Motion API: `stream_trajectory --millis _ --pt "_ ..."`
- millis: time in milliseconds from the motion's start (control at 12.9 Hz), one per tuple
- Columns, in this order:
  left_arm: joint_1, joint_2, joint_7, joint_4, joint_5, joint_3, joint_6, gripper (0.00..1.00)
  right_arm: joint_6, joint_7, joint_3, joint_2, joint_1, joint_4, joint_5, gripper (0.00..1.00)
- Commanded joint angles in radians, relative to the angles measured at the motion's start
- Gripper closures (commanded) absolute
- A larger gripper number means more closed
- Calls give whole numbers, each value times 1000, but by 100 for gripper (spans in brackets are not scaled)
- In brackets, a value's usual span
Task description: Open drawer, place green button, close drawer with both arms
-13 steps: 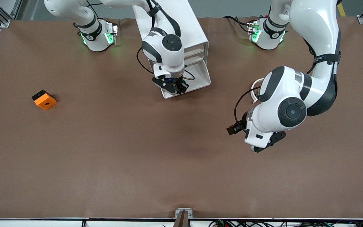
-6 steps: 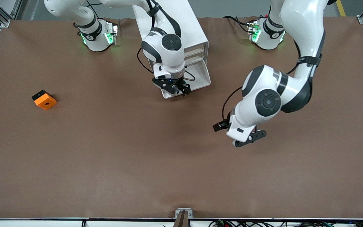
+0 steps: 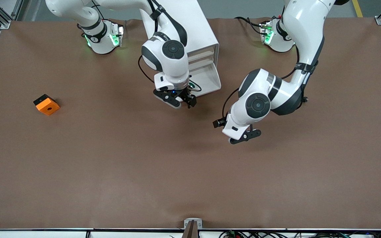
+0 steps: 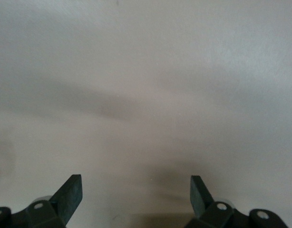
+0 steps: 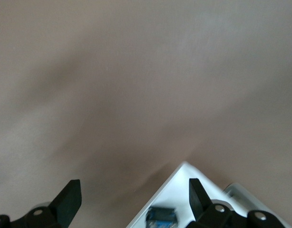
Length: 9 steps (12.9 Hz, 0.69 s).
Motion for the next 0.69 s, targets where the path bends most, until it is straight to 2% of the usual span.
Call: stream_trajectory --millis 0,309,463,618 --pt "-30 29 -4 -7 0 -3 26 0 -126 -180 15 5 -106 100 -8 0" --pt "-101 94 -62 -1 -8 -3 79 0 -219 -518 15 -11 -284 149 -5 0" --pt "-119 114 -71 -1 -89 -4 87 0 -278 -648 13 -26 -353 163 -6 0" --pt "-152 120 -76 -3 -121 -3 87 0 -293 -763 13 -46 -428 162 -11 0"
